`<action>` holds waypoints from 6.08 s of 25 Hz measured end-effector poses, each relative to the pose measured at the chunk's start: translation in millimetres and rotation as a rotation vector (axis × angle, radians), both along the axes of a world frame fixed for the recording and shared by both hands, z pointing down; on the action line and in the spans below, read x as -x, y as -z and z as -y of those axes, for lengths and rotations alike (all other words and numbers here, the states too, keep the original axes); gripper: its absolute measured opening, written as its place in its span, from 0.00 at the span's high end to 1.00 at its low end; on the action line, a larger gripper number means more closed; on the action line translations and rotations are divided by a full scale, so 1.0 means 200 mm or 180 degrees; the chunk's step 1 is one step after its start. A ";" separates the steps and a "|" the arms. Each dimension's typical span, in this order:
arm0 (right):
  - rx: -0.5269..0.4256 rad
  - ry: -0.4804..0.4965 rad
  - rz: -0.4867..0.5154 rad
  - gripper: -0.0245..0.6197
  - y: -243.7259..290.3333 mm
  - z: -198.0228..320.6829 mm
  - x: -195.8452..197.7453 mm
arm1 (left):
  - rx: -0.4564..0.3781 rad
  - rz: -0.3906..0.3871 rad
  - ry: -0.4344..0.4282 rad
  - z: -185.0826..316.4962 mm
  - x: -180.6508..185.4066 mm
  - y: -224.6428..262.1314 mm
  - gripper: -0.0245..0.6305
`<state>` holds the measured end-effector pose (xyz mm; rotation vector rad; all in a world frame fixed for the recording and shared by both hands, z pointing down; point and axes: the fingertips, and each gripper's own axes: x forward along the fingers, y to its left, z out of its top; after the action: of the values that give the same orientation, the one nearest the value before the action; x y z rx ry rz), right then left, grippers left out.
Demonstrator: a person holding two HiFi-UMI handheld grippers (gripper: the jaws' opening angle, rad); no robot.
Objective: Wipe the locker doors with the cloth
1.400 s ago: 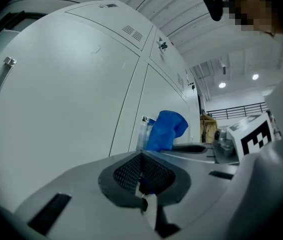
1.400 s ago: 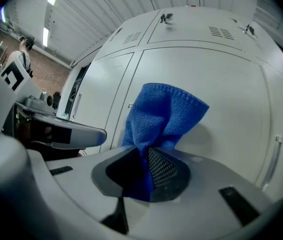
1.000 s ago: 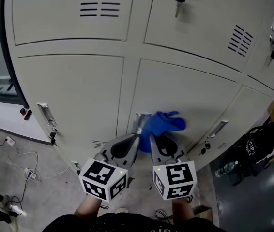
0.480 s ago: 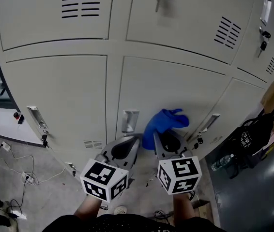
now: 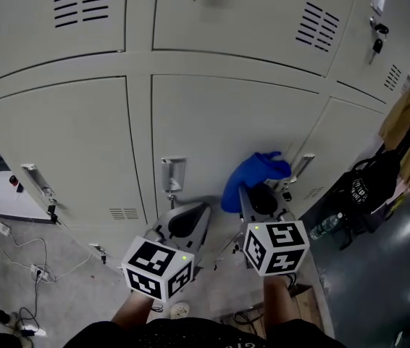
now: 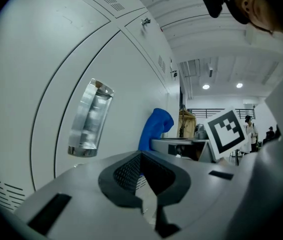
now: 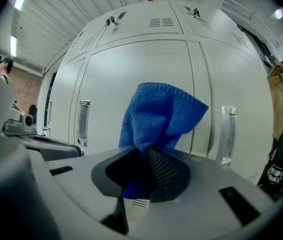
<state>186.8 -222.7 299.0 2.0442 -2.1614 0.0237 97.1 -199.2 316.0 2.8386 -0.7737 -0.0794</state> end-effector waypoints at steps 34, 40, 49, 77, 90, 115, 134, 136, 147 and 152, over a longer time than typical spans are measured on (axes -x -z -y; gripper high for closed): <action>-0.0060 0.0319 -0.0149 0.87 -0.05 -0.06 0.25 | 0.0085 0.0035 0.0405 0.05 0.22 -0.07 0.95; 0.0020 0.0675 -0.0279 0.87 -0.16 0.02 0.52 | 0.0140 0.0062 0.0725 0.08 0.41 -0.11 0.95; -0.0060 0.0585 -0.0484 0.87 -0.20 0.08 0.59 | 0.0213 0.0036 0.0875 0.12 0.52 -0.14 0.95; 0.0108 0.0095 -0.0303 0.86 -0.20 0.02 0.05 | 0.0194 0.0098 0.0181 0.05 0.00 -0.11 0.95; 0.0207 -0.0277 -0.0310 0.86 -0.22 -0.02 -0.26 | 0.0231 0.0061 -0.0109 0.04 -0.26 -0.10 0.95; 0.0192 0.0585 -0.0317 0.86 -0.35 -0.01 0.47 | 0.0292 0.0116 0.0766 -0.03 0.32 -0.18 0.95; 0.0303 0.0688 0.0056 0.86 -0.44 0.09 0.60 | 0.0356 0.0166 0.1004 0.01 0.49 -0.23 0.95; 0.0292 0.0631 0.0040 0.86 -0.43 0.09 0.55 | 0.0346 0.0168 0.0930 0.01 0.44 -0.22 0.95; 0.0289 0.0160 0.0035 0.86 -0.42 0.04 0.18 | 0.0319 0.0224 0.0599 -0.03 0.19 -0.22 0.95; 0.0279 0.0021 0.0030 0.86 -0.41 0.02 0.06 | 0.0321 0.0230 0.0513 -0.04 0.10 -0.22 0.95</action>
<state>174.7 -227.5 381.7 1.9931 -2.1327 0.1253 76.1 -190.6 359.5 2.6931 -0.9919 0.0379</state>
